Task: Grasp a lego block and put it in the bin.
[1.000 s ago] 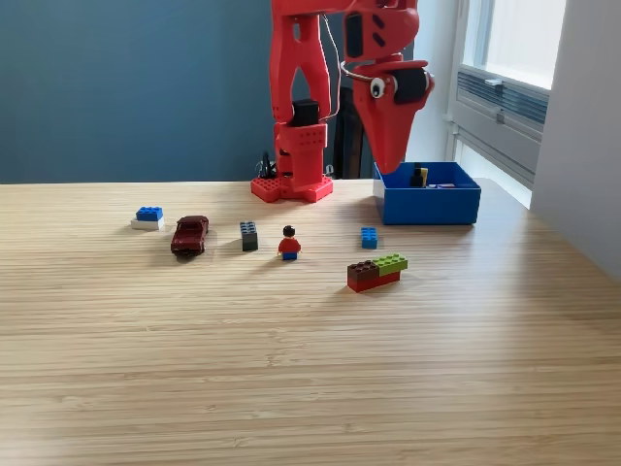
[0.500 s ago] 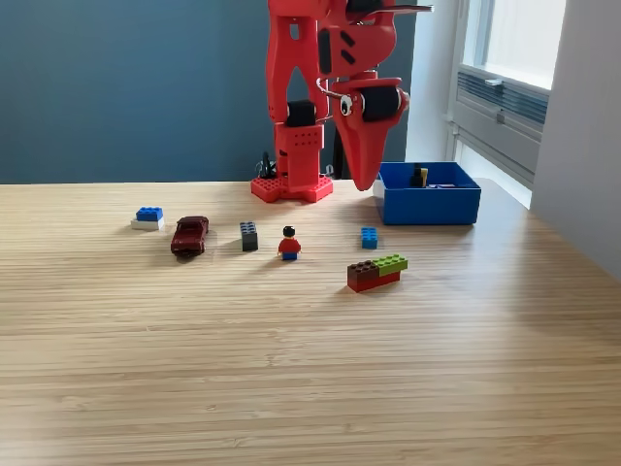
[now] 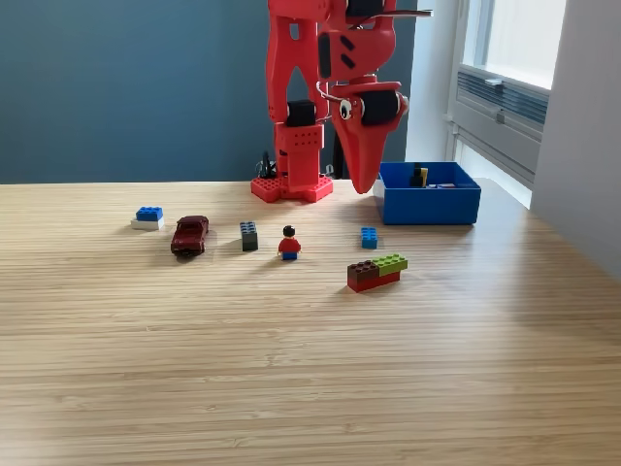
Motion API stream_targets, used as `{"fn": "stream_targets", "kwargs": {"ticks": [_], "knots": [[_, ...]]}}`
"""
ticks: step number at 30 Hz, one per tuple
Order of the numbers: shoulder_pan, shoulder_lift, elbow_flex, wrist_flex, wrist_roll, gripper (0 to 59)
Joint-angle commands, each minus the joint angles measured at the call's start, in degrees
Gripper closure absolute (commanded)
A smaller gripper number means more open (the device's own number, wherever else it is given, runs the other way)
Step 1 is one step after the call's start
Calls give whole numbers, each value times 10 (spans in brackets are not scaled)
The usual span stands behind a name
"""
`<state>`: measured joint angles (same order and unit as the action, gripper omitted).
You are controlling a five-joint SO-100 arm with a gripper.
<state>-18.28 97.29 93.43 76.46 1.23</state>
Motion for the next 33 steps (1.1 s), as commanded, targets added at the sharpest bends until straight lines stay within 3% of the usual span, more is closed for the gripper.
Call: {"fn": "stream_targets", "kwargs": {"ticks": [1,17,33], "knots": [[-5,47,-4,-13,-5,583],[23,47,2,-28,17,583],[269,47,18,-38,-24,583]]}}
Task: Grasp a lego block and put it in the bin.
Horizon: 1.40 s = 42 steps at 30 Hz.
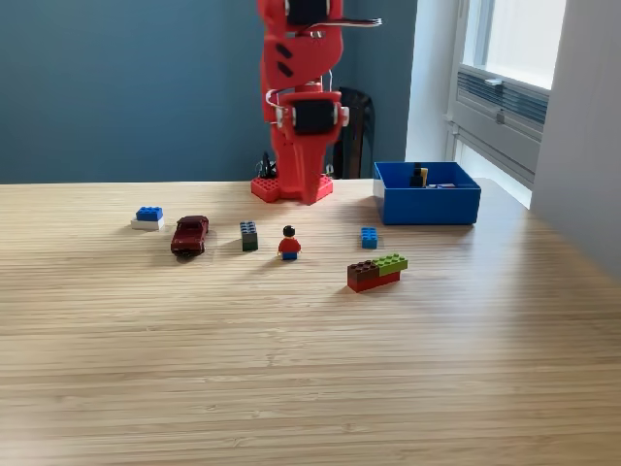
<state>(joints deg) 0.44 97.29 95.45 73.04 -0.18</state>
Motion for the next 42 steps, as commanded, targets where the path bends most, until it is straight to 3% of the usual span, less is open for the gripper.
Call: {"fn": "stream_targets", "kwargs": {"ticks": [1,13,30,35,42], "knots": [[98,47,-1,-3,-17,583],[311,47,-12,12,-104,583],[459,47,24,65,-95,583],[465,47,68,71,-120,561],[498,47,78,72,-208,459]]}}
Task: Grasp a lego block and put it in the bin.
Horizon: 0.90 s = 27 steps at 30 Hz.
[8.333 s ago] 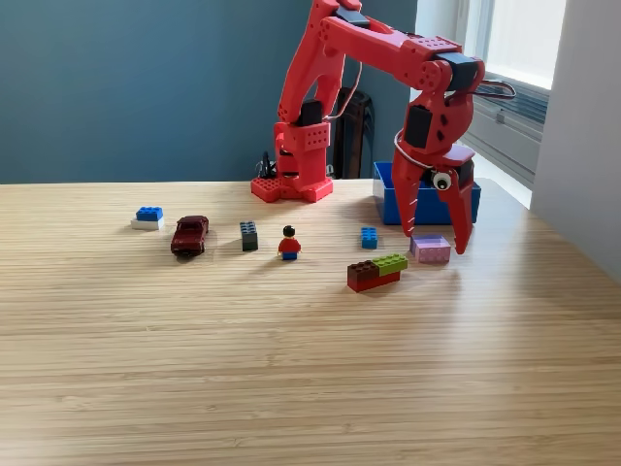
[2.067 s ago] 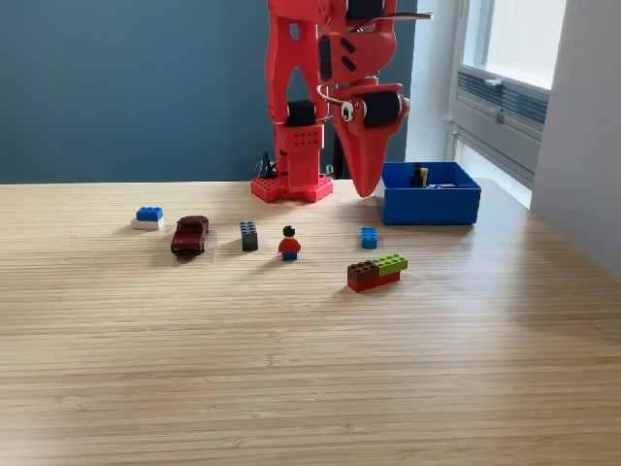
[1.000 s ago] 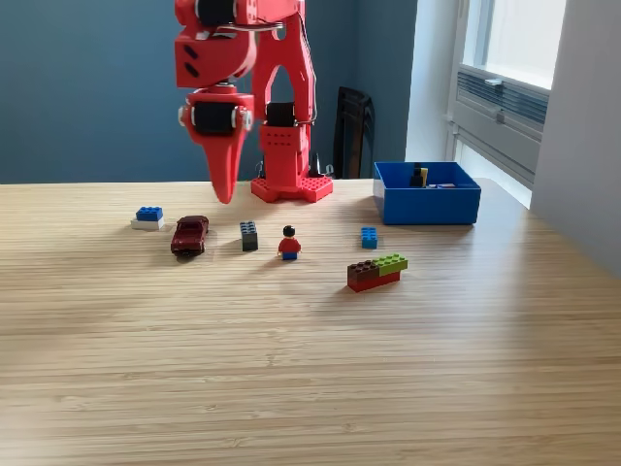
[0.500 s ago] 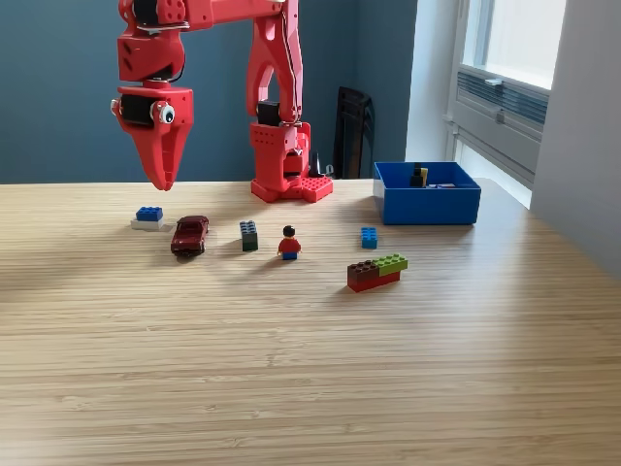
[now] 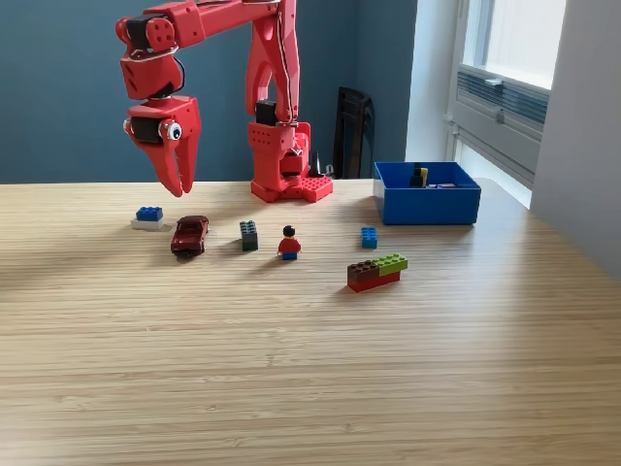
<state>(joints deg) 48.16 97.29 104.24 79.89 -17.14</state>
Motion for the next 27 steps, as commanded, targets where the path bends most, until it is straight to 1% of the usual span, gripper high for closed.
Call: {"fn": "stream_targets", "kwargs": {"ticks": [1,6,14,19,27], "knots": [[26,47,-11,4,-50,447],[54,47,-9,3,-113,412],[104,47,-8,-4,-222,401],[121,47,3,-39,-270,401],[123,44,28,-105,-305,395]]}}
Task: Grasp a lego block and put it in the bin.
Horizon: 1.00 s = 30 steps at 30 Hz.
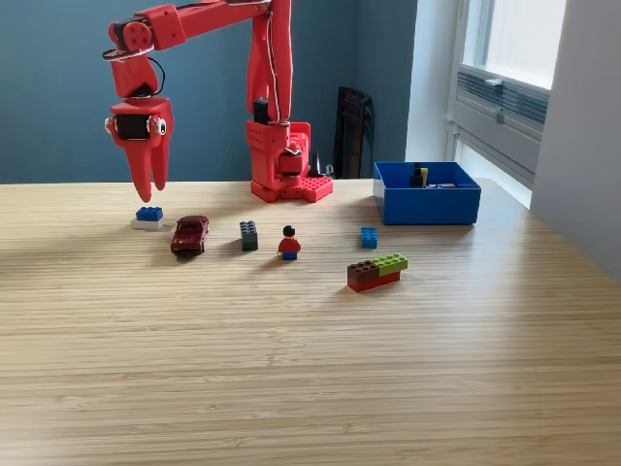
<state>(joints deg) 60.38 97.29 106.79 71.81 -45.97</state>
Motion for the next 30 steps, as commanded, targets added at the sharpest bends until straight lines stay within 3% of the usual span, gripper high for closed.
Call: {"fn": "stream_targets", "kwargs": {"ticks": [1,15,30], "knots": [[0,44,4,-29,-19,393],[-2,37,37,-65,-69,386],[20,-66,-19,-68,-100,394]]}}
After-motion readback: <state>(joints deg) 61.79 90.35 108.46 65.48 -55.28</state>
